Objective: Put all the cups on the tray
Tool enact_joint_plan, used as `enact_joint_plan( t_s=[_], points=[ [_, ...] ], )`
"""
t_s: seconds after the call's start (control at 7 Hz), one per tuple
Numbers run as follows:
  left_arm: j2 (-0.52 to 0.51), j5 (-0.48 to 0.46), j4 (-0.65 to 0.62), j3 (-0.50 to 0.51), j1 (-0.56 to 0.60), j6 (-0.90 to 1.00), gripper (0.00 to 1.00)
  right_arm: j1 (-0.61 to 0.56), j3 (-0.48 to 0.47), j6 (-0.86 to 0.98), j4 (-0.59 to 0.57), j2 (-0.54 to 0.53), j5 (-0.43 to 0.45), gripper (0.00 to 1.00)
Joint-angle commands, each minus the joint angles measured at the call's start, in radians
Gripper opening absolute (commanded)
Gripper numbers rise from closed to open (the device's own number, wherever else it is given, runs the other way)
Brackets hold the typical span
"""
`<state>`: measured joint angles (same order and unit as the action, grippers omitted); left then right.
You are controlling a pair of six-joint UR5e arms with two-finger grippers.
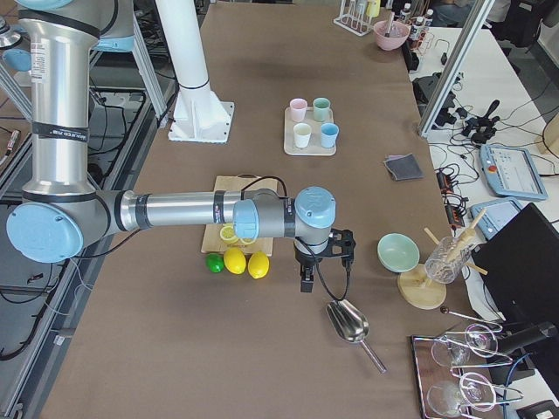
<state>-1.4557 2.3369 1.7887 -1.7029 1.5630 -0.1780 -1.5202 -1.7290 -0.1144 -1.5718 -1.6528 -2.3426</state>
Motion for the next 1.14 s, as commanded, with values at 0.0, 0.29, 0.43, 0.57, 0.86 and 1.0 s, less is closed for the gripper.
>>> enact_joint_plan(
  t_s=[0.0,0.29,0.43,0.57,0.86,1.0],
  points=[
    [0.0,-0.001,0.0,0.0,0.0,0.0,0.98,0.0,0.002,-0.002,-0.001,0.001,0.0,1.0],
    [-0.003,-0.002,0.0,0.006,0.0,-0.002,0.98,0.0,-0.001,-0.002,0.001,0.001,0.0,1.0],
    [-0.003,-0.002,0.0,0.008,0.0,-0.002,0.98,0.0,0.003,-0.001,0.001,0.004,0.003,1.0],
    [-0.003,-0.002,0.0,0.008,0.0,-0.002,0.98,0.0,0.005,-0.002,0.001,0.01,0.0,1.0],
    [-0.005,-0.004,0.0,0.009,0.0,-0.002,0.98,0.0,0.006,-0.002,0.001,0.011,0.002,1.0],
    [-0.005,-0.004,0.0,0.009,0.0,0.0,0.98,0.0,0.006,-0.002,0.001,0.013,0.002,1.0]
  ],
)
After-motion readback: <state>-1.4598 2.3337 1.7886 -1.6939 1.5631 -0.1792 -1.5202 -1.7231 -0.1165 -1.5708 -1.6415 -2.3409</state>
